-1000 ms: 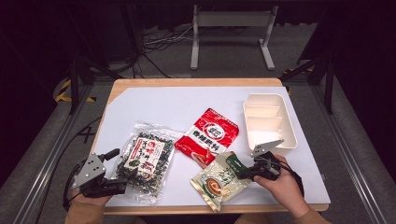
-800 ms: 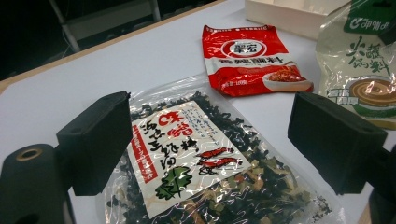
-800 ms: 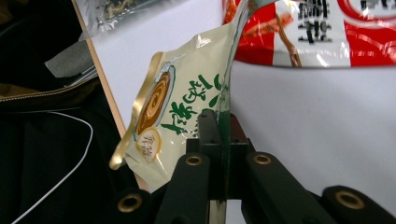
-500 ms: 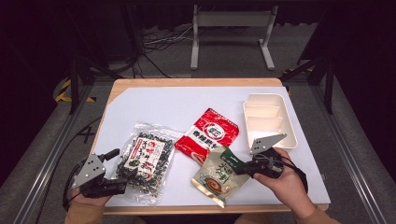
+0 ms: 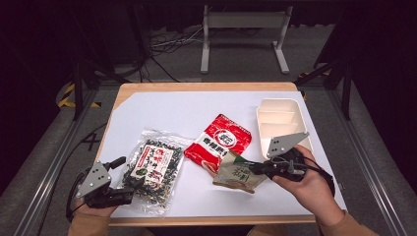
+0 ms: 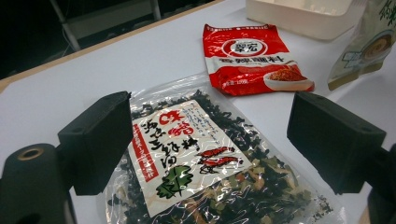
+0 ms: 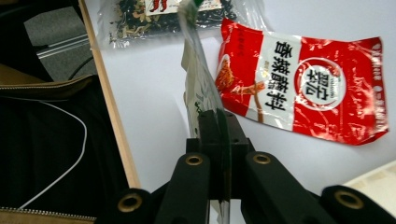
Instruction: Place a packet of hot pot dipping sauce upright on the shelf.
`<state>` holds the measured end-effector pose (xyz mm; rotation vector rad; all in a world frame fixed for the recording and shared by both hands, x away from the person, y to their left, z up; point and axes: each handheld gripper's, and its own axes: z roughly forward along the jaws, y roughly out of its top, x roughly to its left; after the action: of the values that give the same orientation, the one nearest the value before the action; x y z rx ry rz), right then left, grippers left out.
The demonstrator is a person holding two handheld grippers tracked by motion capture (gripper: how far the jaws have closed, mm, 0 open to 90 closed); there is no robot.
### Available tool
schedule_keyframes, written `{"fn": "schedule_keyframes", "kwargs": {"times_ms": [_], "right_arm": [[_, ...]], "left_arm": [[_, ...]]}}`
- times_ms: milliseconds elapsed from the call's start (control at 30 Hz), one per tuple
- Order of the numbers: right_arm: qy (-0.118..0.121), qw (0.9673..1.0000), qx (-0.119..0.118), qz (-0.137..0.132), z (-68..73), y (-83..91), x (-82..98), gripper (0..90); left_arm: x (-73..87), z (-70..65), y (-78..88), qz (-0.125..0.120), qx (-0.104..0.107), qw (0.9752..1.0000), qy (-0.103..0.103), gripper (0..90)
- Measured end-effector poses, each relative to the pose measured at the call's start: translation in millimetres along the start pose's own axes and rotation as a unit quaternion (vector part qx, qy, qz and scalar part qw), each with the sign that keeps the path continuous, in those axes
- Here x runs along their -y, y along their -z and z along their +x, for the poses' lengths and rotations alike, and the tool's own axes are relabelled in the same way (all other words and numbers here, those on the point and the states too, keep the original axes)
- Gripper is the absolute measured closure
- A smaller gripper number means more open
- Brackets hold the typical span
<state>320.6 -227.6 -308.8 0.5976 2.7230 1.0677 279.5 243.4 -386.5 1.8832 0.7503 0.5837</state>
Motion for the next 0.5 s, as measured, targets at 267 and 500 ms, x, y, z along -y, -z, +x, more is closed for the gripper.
{"fn": "schedule_keyframes", "kwargs": {"times_ms": [267,500], "right_arm": [[0.016,0.9998,0.014,-0.004,-7.9,13.0,-9.7,89.7],[0.03,0.9992,0.025,-0.01,-17.7,23.8,-16.6,89.7]], "left_arm": [[0.3,0.4,-0.4,0.001,-0.001,1.0,0.001,14.8],[0.4,-0.1,-1.8,0.0,0.004,1.0,0.0,14.3]]}}
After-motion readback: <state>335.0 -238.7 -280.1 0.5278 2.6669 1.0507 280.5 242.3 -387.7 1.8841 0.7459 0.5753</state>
